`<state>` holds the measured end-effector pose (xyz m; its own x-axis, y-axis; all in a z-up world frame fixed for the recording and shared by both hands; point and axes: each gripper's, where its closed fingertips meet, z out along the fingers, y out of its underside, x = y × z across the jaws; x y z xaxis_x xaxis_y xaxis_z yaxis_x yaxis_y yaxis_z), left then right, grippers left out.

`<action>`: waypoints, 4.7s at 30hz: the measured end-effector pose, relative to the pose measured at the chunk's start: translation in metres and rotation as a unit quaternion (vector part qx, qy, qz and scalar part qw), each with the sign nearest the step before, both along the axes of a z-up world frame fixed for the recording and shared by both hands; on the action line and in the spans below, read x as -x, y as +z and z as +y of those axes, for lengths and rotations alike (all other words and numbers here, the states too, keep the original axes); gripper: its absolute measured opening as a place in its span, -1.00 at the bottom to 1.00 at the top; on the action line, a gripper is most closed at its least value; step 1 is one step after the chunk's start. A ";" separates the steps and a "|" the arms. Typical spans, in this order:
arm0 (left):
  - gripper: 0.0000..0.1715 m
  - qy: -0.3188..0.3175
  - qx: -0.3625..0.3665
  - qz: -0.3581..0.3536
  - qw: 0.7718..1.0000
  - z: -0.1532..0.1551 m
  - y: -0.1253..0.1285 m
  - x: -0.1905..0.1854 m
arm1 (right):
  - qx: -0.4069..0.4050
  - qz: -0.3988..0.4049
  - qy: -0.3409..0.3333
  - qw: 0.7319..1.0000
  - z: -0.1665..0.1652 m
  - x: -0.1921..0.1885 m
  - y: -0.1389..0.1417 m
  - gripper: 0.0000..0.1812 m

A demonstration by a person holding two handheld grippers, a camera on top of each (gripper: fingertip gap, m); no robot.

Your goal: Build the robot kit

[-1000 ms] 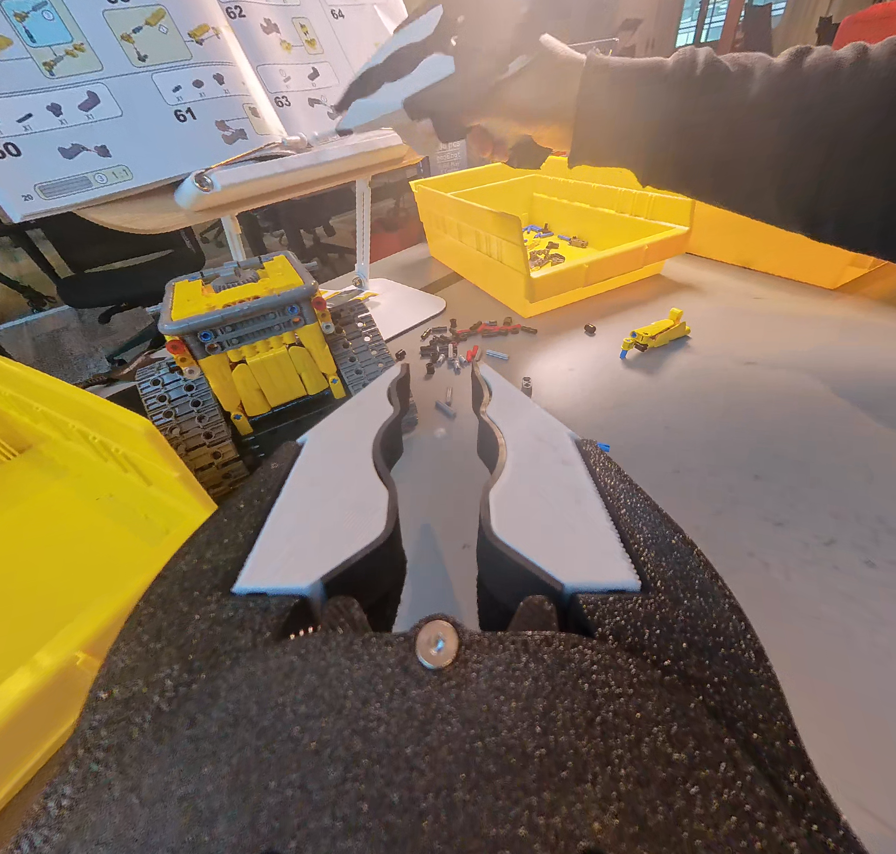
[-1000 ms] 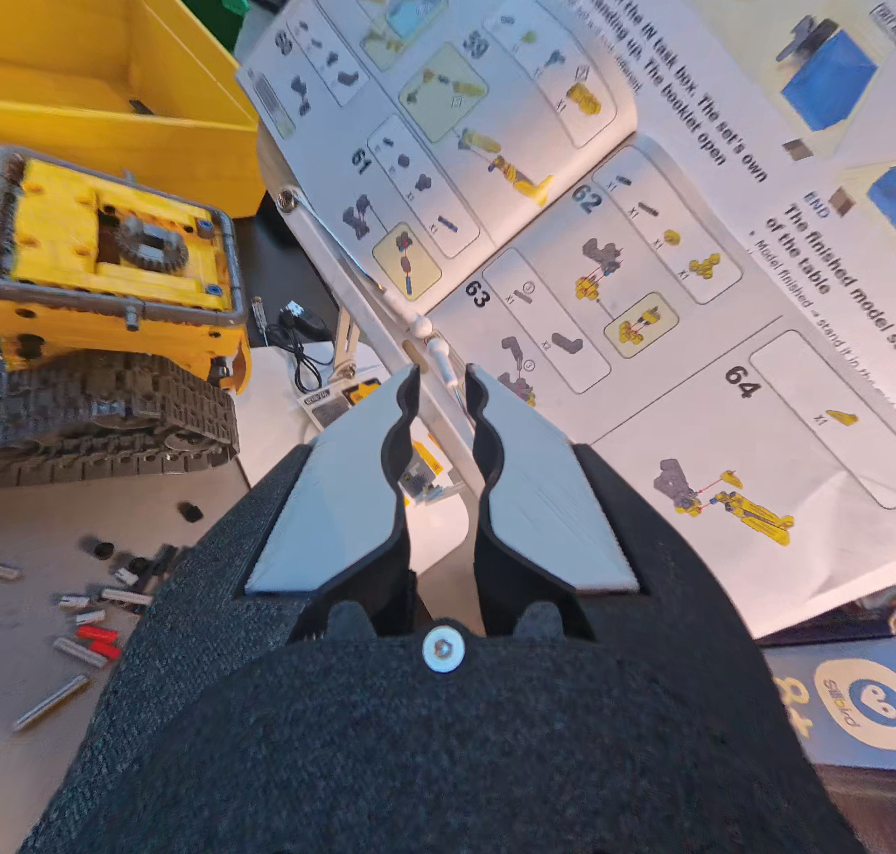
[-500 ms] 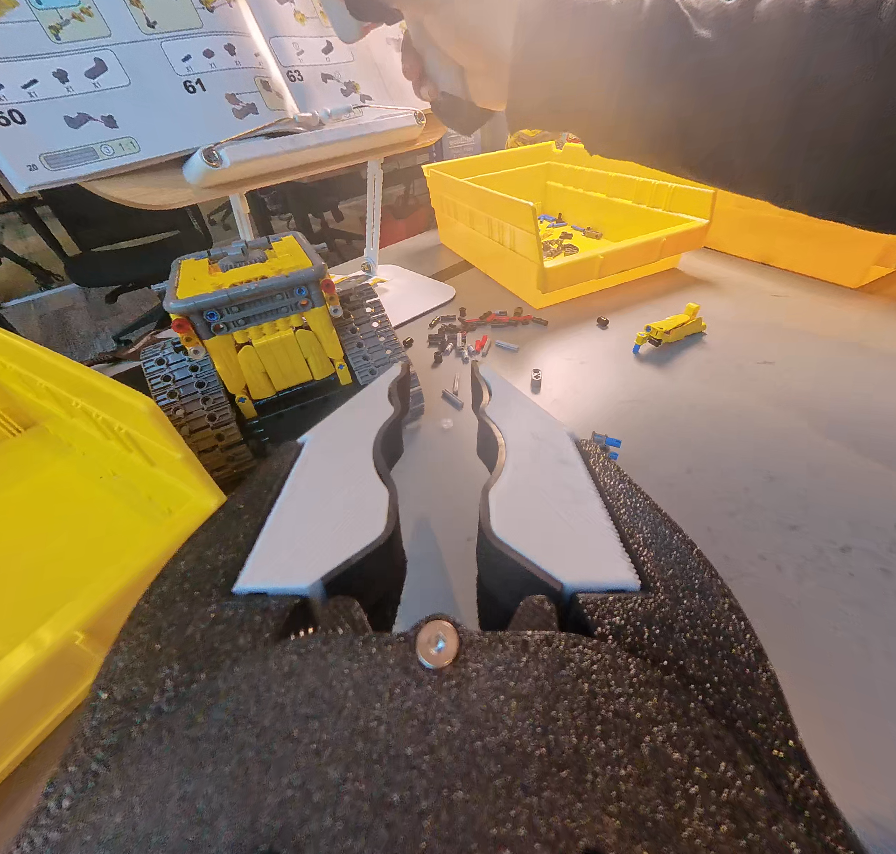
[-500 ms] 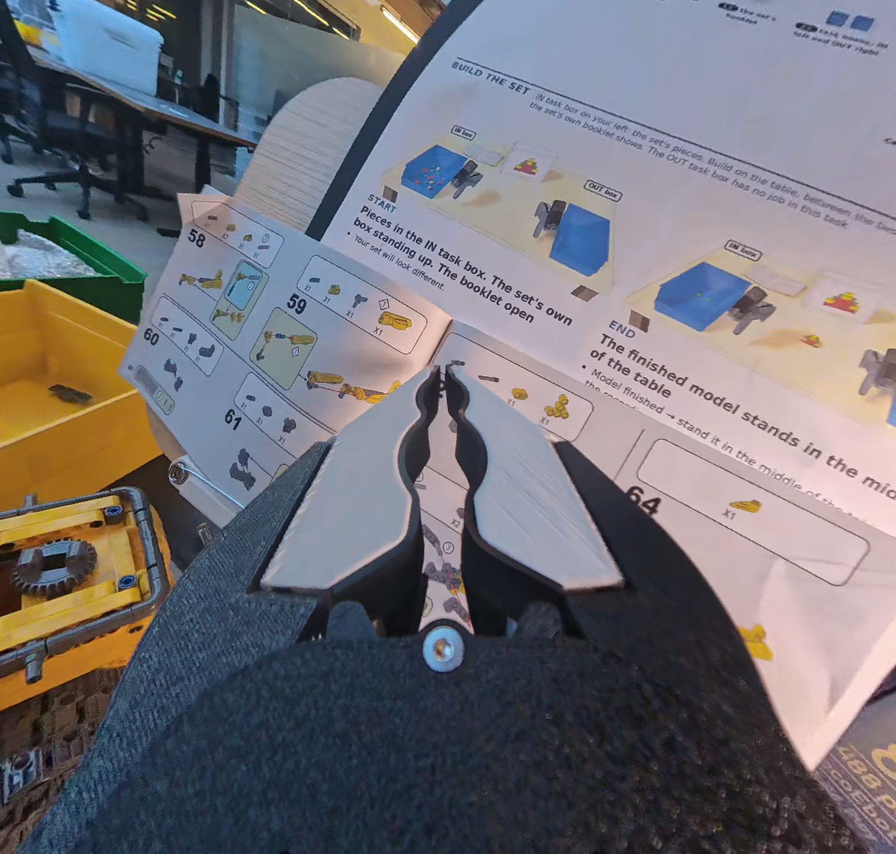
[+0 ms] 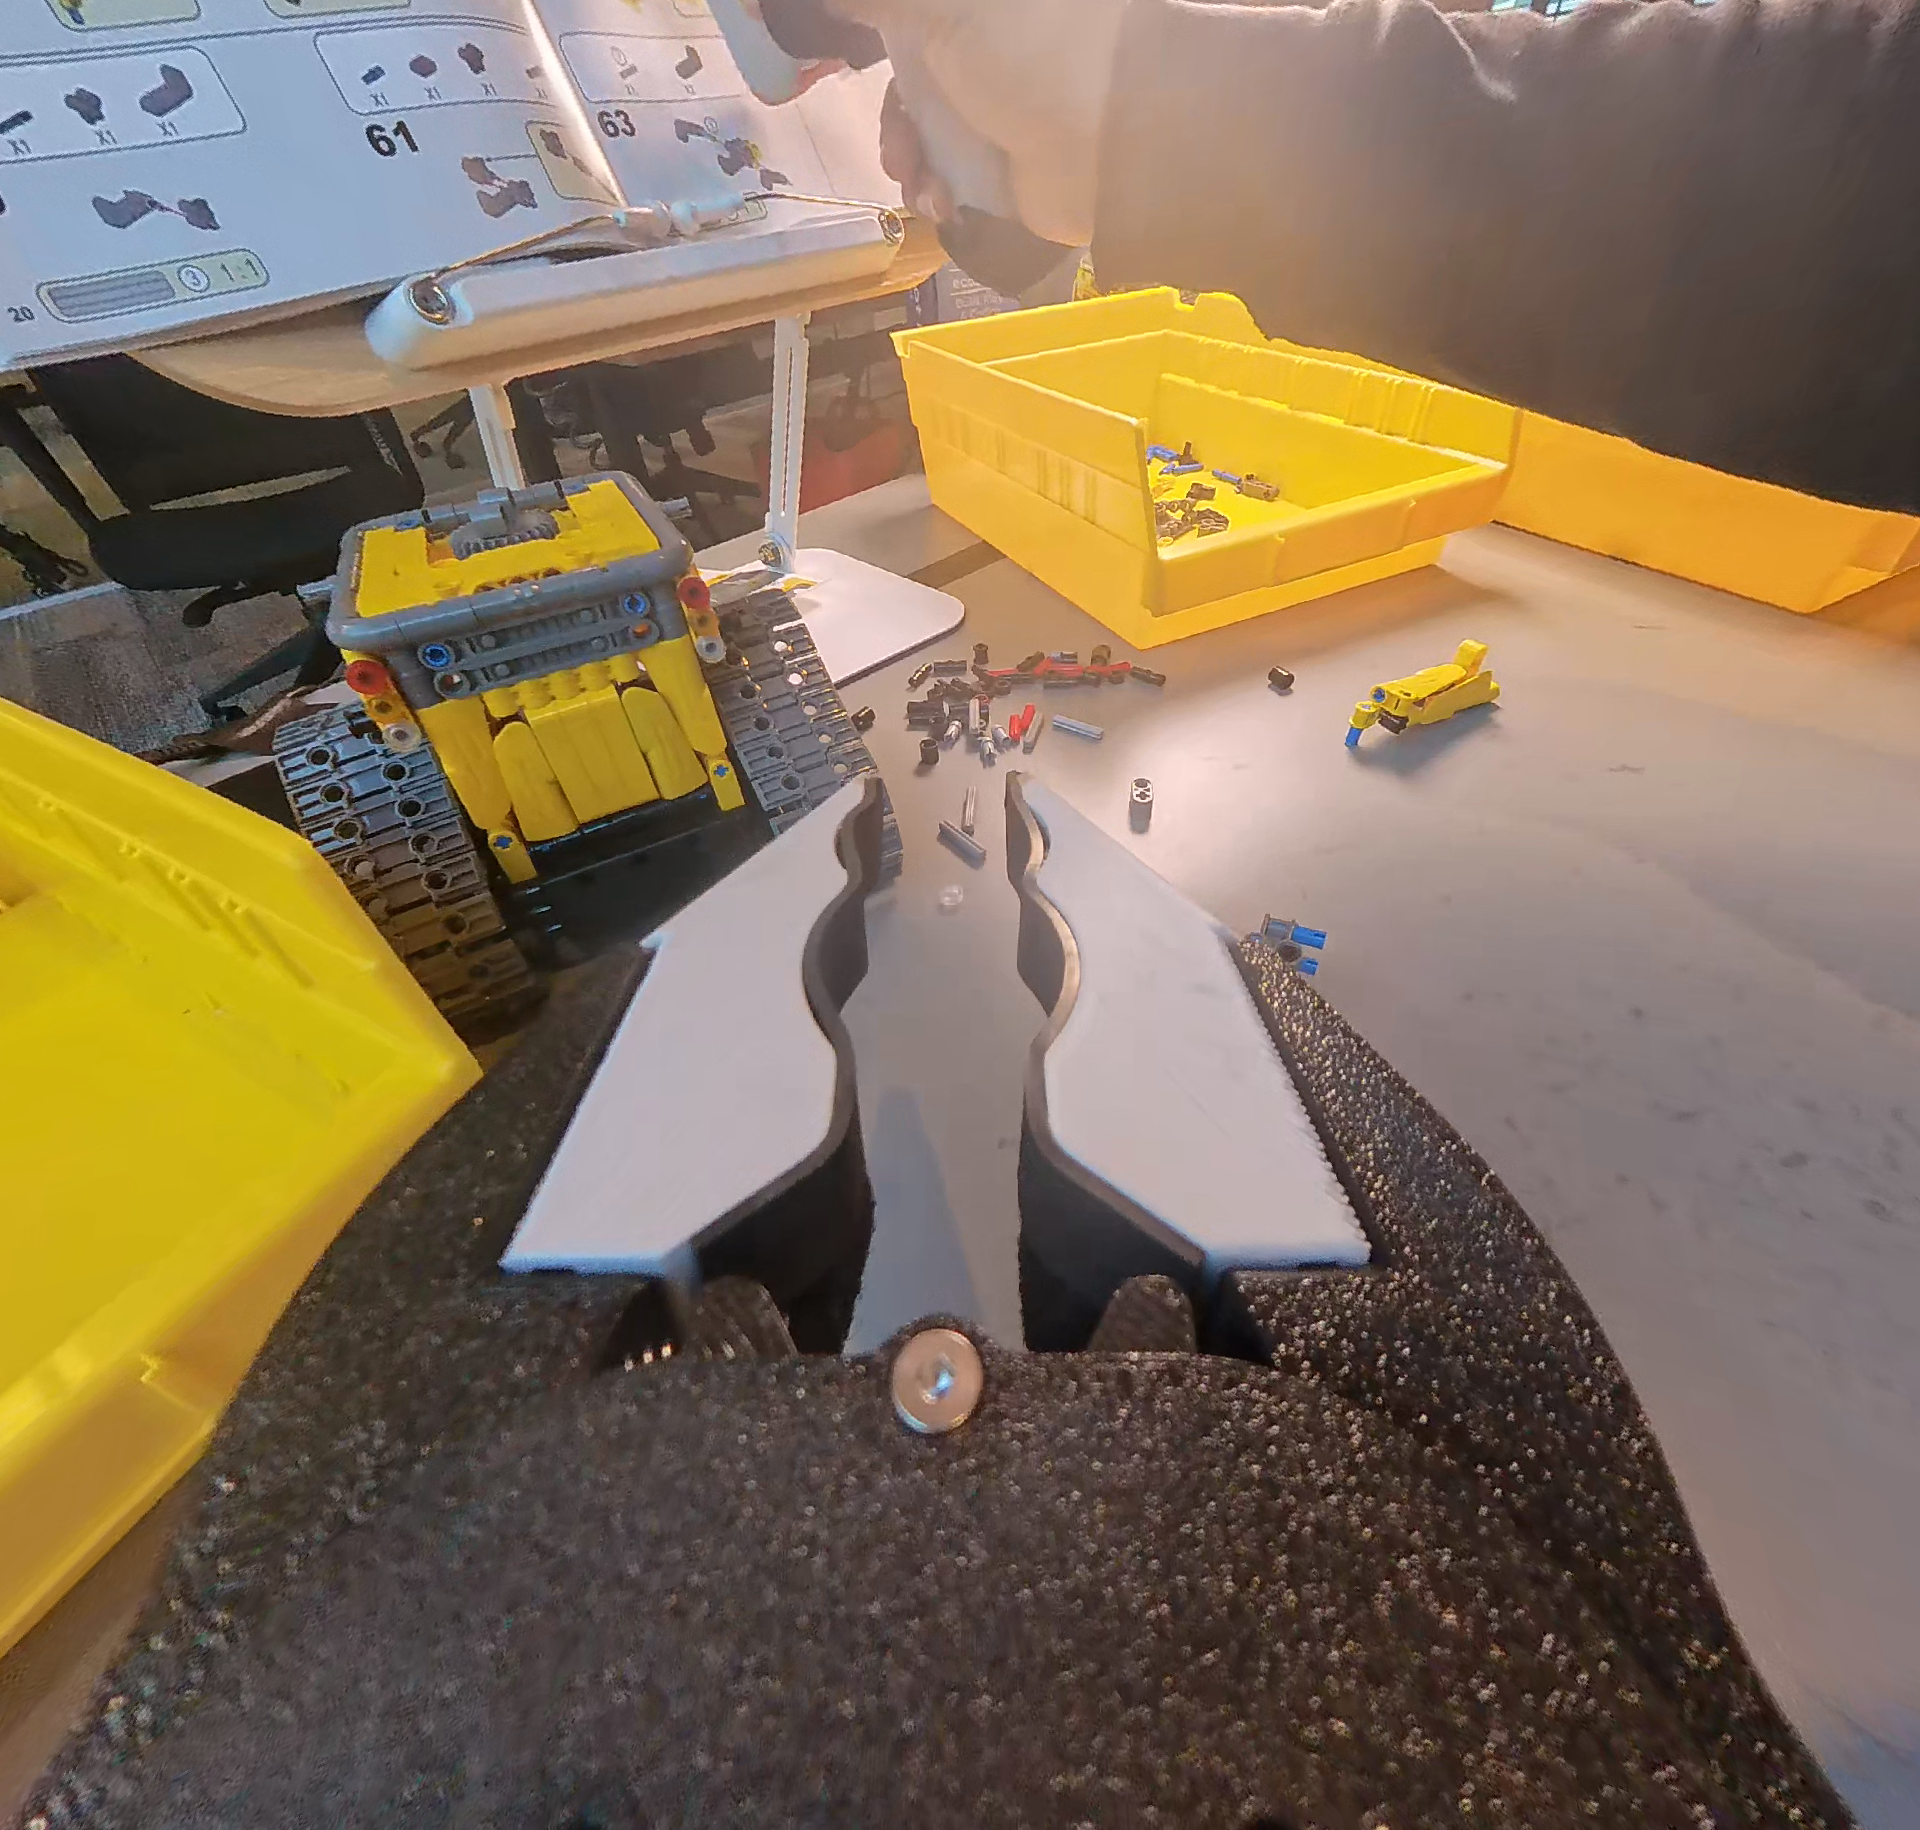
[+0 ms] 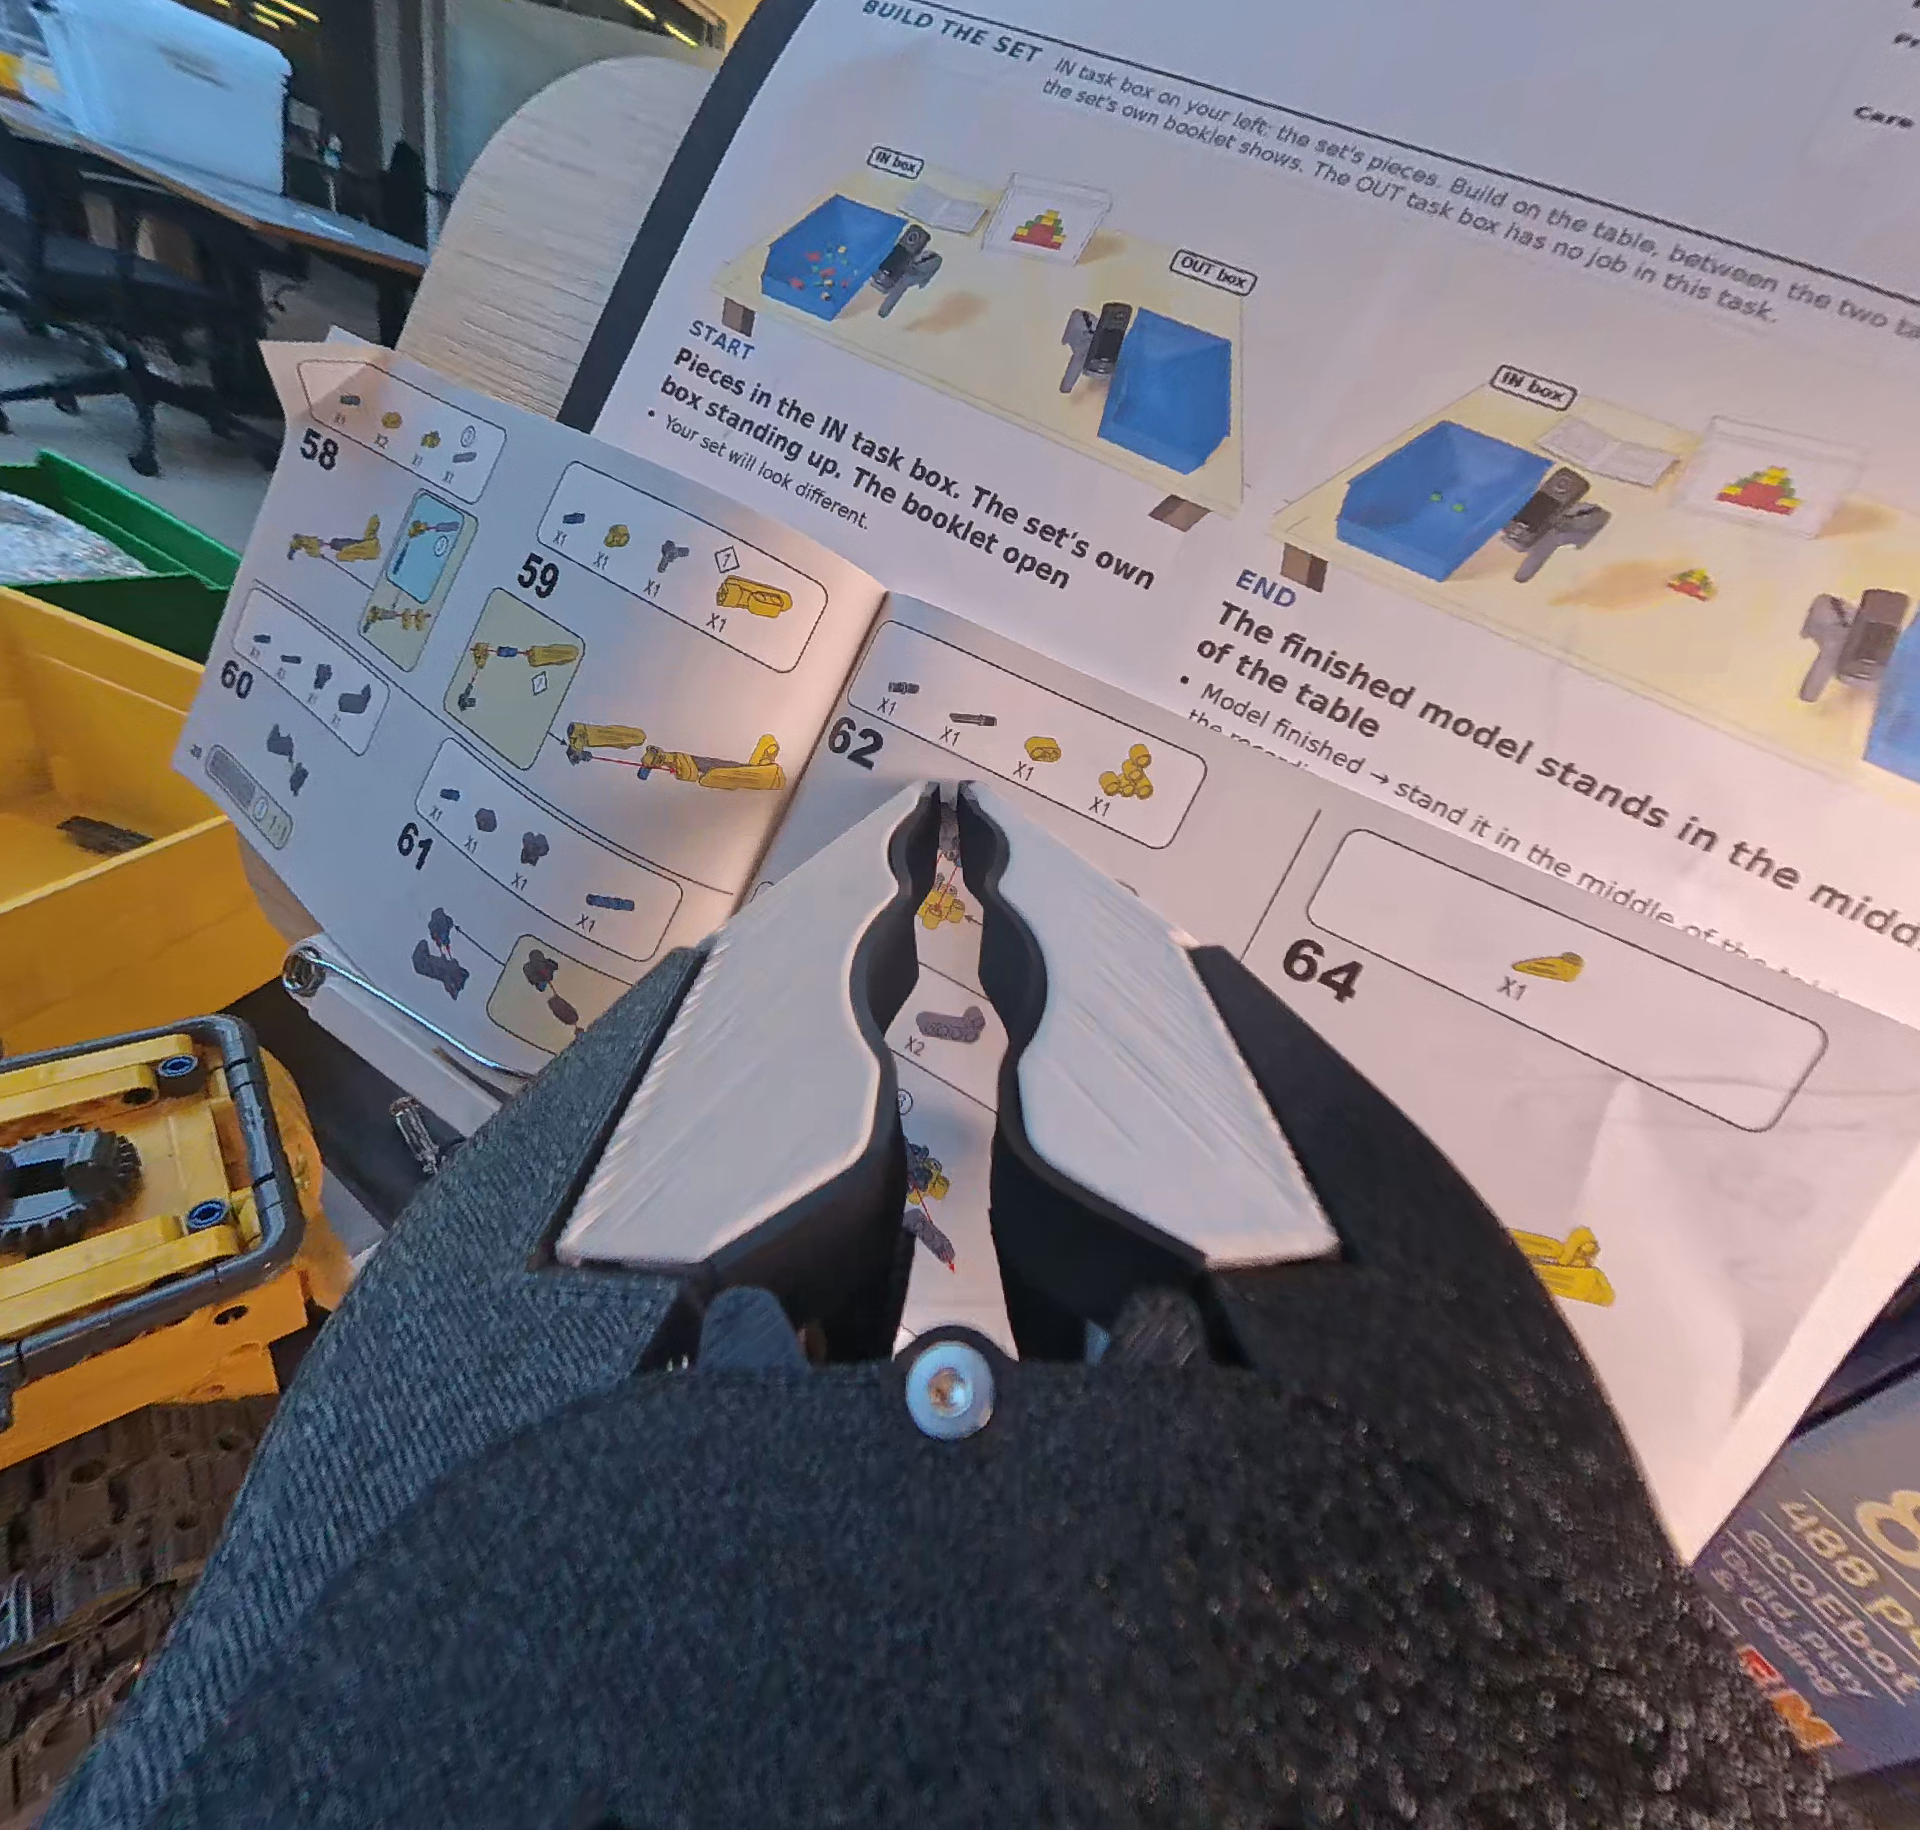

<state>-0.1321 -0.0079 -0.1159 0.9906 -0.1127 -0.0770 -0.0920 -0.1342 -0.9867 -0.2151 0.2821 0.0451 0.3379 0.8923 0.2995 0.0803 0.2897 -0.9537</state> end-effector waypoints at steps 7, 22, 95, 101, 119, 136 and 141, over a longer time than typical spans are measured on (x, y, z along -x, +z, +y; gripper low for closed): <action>-0.74 0.003 0.004 -0.002 1.000 0.000 -0.002 0.002 | -0.002 0.012 -0.001 1.000 0.002 -0.006 0.004 -0.95; -0.74 -0.003 0.011 -0.002 1.000 0.001 -0.006 -0.002 | -0.005 0.015 -0.021 1.000 0.012 -0.014 0.005 -0.90; -0.92 -0.120 0.378 0.090 0.914 -0.062 -0.027 -0.033 | 0.074 -0.080 0.074 0.991 -0.154 -0.280 -0.137 -0.79; -0.92 -0.107 0.429 0.099 0.891 -0.038 -0.089 -0.034 | 0.079 -0.083 0.063 0.991 -0.150 -0.291 -0.141 -0.78; -0.51 -0.087 0.258 0.026 0.962 -0.028 -0.054 -0.028 | 0.092 -0.099 0.042 0.990 -0.140 -0.282 -0.152 -0.78; -0.33 0.017 0.091 0.041 0.995 -0.015 -0.023 -0.006 | 0.087 -0.084 -0.157 0.980 0.040 -0.331 -0.041 -0.70; -0.38 0.022 0.097 0.042 0.994 -0.014 -0.027 -0.004 | 0.137 -0.153 -0.155 0.966 0.085 -0.332 -0.074 -0.79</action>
